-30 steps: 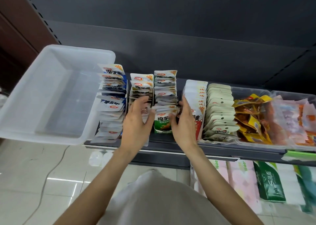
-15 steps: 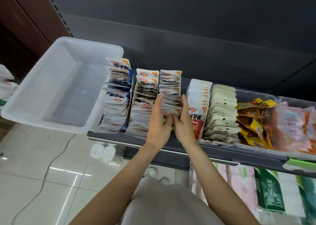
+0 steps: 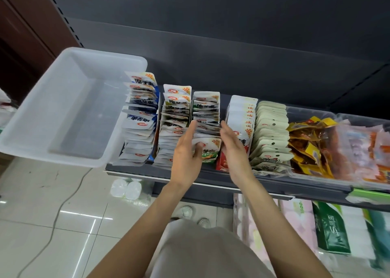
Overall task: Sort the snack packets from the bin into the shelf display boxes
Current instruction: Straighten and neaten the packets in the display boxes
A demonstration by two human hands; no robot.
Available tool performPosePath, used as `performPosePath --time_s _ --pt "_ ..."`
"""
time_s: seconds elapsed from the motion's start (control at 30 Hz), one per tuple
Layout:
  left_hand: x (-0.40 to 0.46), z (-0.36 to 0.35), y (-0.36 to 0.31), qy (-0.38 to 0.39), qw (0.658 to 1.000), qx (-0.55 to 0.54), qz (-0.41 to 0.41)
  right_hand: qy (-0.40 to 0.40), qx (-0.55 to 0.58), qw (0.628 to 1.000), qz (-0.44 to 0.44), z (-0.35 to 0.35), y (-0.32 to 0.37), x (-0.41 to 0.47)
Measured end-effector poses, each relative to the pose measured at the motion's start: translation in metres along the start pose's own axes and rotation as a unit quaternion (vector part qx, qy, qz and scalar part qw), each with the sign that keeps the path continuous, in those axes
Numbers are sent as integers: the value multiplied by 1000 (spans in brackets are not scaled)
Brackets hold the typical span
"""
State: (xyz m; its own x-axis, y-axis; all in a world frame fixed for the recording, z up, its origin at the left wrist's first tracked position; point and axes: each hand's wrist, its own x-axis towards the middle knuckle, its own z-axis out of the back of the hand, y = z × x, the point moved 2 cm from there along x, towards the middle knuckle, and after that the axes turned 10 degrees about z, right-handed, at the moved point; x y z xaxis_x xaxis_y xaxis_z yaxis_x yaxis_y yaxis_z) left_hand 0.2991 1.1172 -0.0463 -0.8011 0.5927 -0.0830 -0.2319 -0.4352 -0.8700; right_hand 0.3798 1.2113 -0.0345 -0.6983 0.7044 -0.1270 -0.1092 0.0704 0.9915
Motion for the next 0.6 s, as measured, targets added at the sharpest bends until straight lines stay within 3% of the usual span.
performPosePath --time_s 0.07,0.17,0.27,0.33,0.4,0.5,0.6 --pt "0 -2 0 5 1000 15 -13 49 -76 996 16 11 9 10" --pt "1 -5 -2 10 1000 13 -9 155 -247 955 49 19 26 29" --pt "3 -6 -2 21 1000 -12 11 225 -308 923 60 18 38 47" --pt "4 -6 -1 23 1000 -18 10 231 -356 901 94 19 41 56" --pt "5 -7 -2 20 1000 -14 -3 211 -461 845 171 19 44 63" --pt "3 -9 -5 16 1000 -4 -9 223 -614 713 254 11 45 68" --pt "2 -10 -4 14 1000 2 -11 271 -646 661 267 4 41 76"
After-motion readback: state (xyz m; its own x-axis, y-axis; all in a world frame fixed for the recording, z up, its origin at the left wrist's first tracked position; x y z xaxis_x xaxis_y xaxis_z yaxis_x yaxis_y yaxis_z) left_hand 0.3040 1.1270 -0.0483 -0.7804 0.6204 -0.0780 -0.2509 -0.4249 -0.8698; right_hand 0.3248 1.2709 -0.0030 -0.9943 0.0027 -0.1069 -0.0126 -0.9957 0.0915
